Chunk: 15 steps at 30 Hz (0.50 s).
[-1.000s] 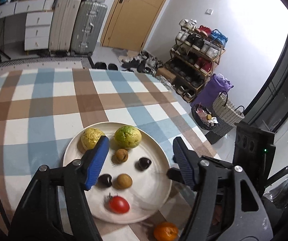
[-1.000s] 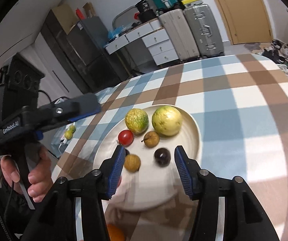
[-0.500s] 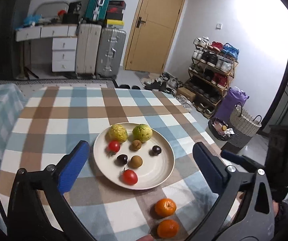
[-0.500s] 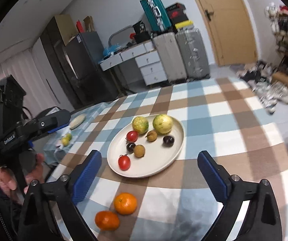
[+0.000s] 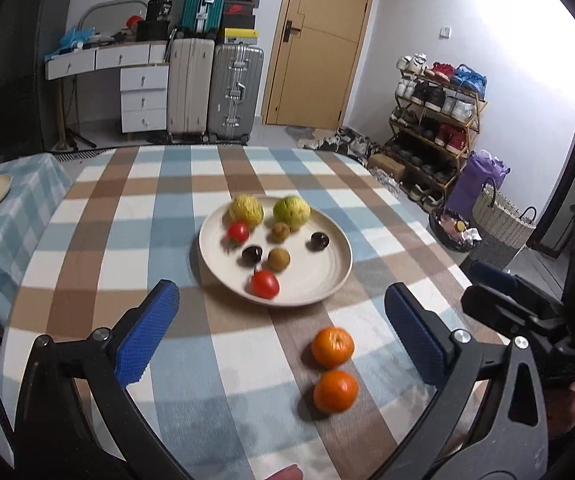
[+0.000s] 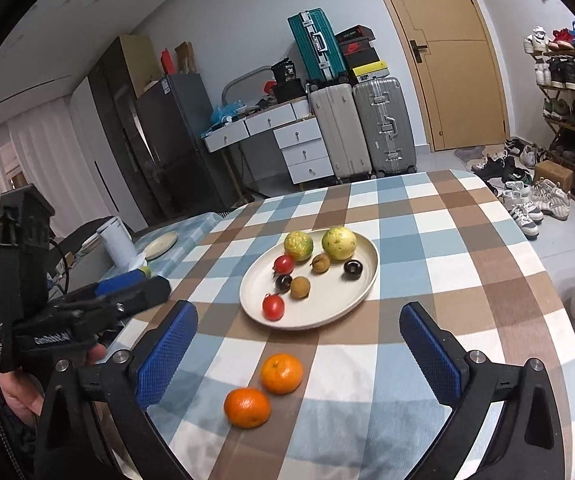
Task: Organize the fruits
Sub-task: 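Withdraw both tools from the plate toward the two oranges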
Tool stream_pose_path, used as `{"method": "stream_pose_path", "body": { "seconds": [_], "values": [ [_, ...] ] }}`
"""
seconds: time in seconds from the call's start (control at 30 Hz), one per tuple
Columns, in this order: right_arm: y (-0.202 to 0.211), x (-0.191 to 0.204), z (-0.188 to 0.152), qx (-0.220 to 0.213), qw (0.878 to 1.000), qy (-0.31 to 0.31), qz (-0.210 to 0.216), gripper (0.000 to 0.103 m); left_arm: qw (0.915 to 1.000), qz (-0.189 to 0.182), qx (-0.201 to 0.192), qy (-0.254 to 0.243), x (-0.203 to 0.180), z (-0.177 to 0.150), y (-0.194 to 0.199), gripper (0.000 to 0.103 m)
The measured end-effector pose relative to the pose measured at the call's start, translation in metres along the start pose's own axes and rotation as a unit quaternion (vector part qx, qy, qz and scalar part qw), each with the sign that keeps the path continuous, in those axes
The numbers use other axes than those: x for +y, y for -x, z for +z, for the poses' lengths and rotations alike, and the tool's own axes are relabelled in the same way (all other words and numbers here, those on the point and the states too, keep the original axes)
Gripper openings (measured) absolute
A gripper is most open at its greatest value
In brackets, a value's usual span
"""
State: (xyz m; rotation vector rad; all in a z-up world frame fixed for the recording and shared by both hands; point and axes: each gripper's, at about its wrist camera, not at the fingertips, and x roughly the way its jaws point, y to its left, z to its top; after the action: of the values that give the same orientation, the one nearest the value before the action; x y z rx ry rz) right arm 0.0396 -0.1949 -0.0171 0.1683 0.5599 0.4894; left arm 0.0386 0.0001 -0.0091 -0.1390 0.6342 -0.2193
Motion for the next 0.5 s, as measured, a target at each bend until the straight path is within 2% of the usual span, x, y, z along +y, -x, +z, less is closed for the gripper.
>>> {"method": "stream_pose_path", "body": {
  "seconds": [0.3, 0.5],
  "values": [
    [0.017, 0.005, -0.02, 0.005, 1.0, 0.003, -0.012, 0.103, 0.9995, -0.004, 0.032, 0.005, -0.005, -0.029, -0.012, 0.103],
    [0.018, 0.0, -0.029, 0.015, 1.0, -0.001, -0.019, 0.103, 0.9965, -0.023, 0.08, 0.012, -0.012, -0.053, -0.035, 0.103]
  ]
}}
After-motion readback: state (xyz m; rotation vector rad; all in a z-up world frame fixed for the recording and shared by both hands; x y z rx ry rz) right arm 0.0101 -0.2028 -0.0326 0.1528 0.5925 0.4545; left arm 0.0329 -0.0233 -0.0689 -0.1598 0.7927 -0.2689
